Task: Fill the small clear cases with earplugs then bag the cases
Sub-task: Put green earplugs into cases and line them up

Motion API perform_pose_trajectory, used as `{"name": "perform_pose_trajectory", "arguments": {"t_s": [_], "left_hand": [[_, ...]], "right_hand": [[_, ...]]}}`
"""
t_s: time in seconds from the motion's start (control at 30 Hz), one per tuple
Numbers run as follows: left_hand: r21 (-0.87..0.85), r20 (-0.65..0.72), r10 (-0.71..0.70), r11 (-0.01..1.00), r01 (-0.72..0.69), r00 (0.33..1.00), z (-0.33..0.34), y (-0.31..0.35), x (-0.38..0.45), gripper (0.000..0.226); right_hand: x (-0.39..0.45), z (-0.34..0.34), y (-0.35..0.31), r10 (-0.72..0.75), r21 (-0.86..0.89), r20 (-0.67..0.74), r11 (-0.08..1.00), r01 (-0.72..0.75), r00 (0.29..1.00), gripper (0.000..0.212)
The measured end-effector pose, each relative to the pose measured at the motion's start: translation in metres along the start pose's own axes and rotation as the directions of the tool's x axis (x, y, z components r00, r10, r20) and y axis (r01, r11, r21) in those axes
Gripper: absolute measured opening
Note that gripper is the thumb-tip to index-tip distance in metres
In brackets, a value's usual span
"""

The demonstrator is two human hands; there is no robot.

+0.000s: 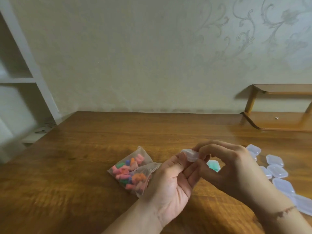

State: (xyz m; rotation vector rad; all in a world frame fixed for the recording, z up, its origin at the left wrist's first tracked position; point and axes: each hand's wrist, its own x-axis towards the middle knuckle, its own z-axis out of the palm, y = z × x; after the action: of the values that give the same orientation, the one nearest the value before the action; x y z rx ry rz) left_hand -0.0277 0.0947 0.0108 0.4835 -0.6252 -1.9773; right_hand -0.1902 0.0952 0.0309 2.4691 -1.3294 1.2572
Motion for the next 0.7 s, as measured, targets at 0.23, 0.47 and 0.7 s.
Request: {"name": "perform_pose_trajectory", "arguments": {"t_s": [0.23, 0.47, 0.7], "left_hand": [[0.002, 0.030, -0.006, 1.000, 0.006, 1.000, -0.005, 0.000, 0.002, 0.029], [0.191, 0.117, -0.021, 0.982, -0.002, 0.993, -0.007, -0.001, 0.005, 0.032], [0.150, 0.138, -0.073, 0.987, 0.052, 0.988, -0.007, 0.014, 0.004, 0.039]], "right_hand": [[0.001, 0.001, -0.002, 0.011, -0.048, -0.033, 0.999, -0.013, 0.999, 0.013], [0.001, 0.005, -0.003, 0.150, 0.066, -0.245, 0.988, -0.138, 0.958, 0.007], [0.003, 0.001, -0.007, 0.335, 0.365, -0.235, 0.900, -0.236, 0.913, 0.012]]}}
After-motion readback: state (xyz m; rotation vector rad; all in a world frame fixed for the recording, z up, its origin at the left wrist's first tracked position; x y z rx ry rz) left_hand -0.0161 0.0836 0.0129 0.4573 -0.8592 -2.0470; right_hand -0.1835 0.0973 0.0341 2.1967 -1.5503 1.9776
